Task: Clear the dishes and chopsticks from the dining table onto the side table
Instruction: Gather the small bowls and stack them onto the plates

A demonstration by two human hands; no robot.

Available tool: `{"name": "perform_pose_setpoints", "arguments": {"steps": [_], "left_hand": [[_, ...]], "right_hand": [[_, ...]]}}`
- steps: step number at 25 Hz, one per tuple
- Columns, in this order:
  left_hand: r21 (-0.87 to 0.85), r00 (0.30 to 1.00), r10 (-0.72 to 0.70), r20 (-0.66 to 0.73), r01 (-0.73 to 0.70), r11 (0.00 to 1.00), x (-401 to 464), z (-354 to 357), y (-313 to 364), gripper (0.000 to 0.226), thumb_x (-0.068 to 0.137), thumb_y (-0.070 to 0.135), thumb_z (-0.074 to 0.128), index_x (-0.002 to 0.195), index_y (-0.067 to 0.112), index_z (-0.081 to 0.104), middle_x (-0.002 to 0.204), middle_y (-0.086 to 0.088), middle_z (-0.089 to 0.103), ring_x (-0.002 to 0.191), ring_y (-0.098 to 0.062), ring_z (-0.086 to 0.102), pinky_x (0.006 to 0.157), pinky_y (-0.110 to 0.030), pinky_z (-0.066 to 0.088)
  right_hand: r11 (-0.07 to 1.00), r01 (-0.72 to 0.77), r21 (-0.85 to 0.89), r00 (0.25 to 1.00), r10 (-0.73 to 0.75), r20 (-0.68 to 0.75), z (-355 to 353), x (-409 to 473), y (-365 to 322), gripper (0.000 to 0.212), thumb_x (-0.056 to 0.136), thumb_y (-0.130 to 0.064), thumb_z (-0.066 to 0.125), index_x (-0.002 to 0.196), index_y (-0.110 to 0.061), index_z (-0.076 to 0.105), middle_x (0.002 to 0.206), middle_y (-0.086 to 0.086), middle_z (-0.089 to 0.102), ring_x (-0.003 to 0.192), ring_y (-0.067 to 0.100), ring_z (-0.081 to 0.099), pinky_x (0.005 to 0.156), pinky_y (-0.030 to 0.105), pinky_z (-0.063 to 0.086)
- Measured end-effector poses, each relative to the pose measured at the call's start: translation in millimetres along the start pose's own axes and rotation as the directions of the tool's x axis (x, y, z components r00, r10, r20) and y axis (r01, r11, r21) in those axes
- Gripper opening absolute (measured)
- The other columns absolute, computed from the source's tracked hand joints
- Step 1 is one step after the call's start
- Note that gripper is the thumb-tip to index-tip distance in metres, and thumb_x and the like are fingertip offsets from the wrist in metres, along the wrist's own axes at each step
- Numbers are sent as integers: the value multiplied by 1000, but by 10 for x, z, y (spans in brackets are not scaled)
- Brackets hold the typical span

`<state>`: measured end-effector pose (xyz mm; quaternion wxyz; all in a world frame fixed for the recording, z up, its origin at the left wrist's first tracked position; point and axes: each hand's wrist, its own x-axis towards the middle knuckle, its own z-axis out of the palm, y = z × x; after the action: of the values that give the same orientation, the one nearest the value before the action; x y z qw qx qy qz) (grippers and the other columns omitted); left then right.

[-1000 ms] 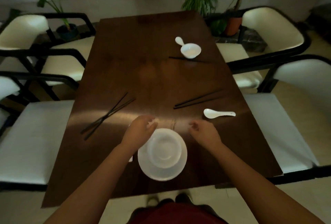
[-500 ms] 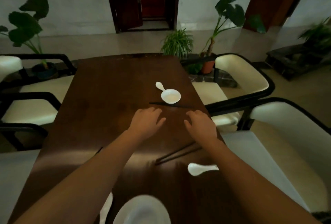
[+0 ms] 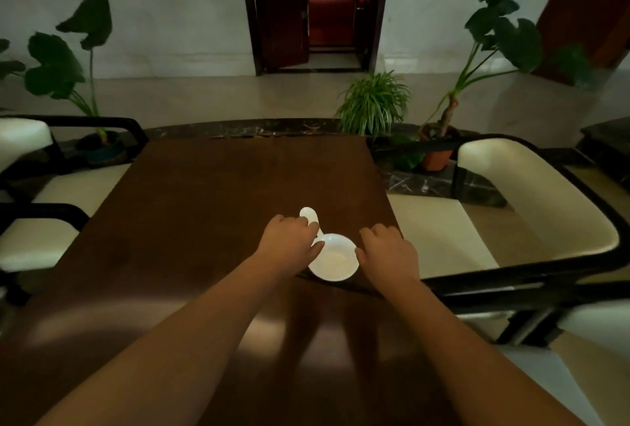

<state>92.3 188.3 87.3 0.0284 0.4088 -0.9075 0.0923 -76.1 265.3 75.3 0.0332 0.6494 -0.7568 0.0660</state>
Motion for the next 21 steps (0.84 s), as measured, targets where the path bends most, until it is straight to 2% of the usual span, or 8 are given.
{"name": "perform_pose_setpoints", "arguments": {"steps": [7,9,12,14,16,19,21], "left_hand": [[14,971,-95,220,94,996,455,869,-70,44,90,50,38,112,13,52,109,-7,60,98,-25,57,83,-38,38],[-1,960,-112,258,116,993,452,982,-46,43,89,49,41,111,13,50,109,-8,59,99,-26,57,78,-37,37],[-96,934,-134,332,175,980,413,1087,4,38,90,42,45,113,12,49,110,-9,59,98,-27,58,71,-34,37],[-270,896,-210,392,330,904,396,1120,45,30,90,31,48,112,11,50,110,-10,60,96,-27,59,72,-36,44],[-418,861,-304,408,473,776,412,1114,80,23,88,18,49,108,9,55,107,-11,62,93,-27,60,74,-36,49],[-544,845,-388,367,534,647,403,1030,66,17,85,9,53,100,7,60,103,-11,64,85,-22,57,74,-33,49],[-607,840,-406,360,542,582,336,875,7,15,84,10,59,99,7,63,98,-9,64,82,-22,59,71,-34,54]], "right_hand": [[999,-40,26,989,36,144,748,550,109,33,91,-32,49,119,-15,48,117,7,54,105,24,52,73,31,45],[998,-64,25,974,57,221,854,581,99,30,91,-26,48,118,-12,50,116,9,54,104,26,54,75,32,46],[986,-143,86,952,114,285,960,597,76,26,91,-16,45,115,-11,53,112,10,58,97,26,59,70,30,43],[936,-271,225,927,190,324,996,597,63,26,88,-11,47,113,-10,56,110,11,62,96,26,61,70,30,44],[810,-416,414,893,277,354,997,582,74,26,84,-6,51,108,-9,61,108,13,64,96,27,61,70,29,46],[684,-463,563,885,320,339,896,528,101,26,83,-7,56,107,-11,65,110,10,66,94,22,61,69,26,46],[624,-455,636,891,321,322,751,469,80,27,83,-8,59,109,-11,65,110,9,67,86,17,59,62,23,48]]}}
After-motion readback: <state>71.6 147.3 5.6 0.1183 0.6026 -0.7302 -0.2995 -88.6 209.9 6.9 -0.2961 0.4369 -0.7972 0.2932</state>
